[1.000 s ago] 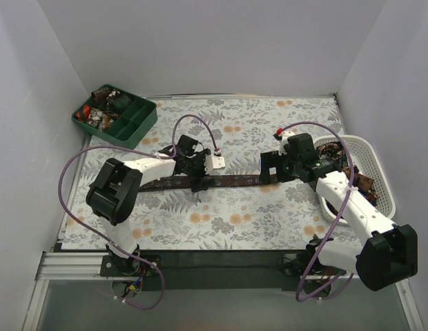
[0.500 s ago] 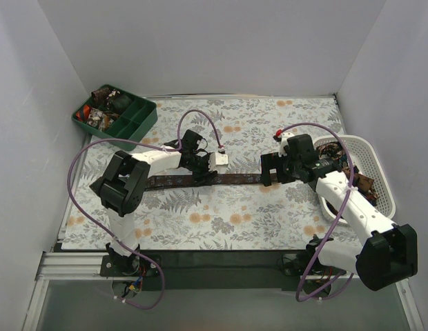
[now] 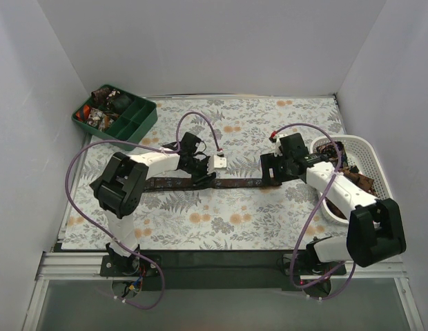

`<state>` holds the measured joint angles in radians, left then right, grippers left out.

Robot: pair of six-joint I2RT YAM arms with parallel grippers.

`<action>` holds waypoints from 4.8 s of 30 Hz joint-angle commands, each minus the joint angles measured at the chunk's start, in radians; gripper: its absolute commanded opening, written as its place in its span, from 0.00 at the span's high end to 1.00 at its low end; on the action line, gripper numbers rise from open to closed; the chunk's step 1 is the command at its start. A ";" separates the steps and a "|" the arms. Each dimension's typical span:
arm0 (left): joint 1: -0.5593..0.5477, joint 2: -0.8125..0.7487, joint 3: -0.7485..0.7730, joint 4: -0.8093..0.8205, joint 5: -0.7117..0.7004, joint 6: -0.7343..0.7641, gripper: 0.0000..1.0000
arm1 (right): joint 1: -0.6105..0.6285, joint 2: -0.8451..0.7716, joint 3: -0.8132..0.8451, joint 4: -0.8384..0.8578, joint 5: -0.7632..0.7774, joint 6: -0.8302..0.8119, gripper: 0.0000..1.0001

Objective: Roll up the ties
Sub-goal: Flatten the tie, then roll the tie

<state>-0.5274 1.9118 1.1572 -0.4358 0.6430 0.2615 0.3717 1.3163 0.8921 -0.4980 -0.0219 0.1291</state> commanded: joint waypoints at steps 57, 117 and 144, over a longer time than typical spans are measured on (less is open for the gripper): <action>0.003 0.024 -0.119 -0.169 -0.080 -0.071 0.67 | -0.211 0.222 -0.097 0.328 -0.141 0.112 0.64; -0.250 0.156 0.157 0.218 -0.181 -0.311 0.38 | -0.198 0.061 0.018 0.022 -0.165 0.109 0.16; -0.203 0.174 0.134 0.062 0.006 -0.337 0.78 | -0.206 0.123 -0.136 0.243 -0.223 0.119 0.39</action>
<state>-0.7280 2.0842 1.3396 -0.2531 0.6849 -0.0566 0.1703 1.4769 0.7929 -0.2802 -0.2096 0.2245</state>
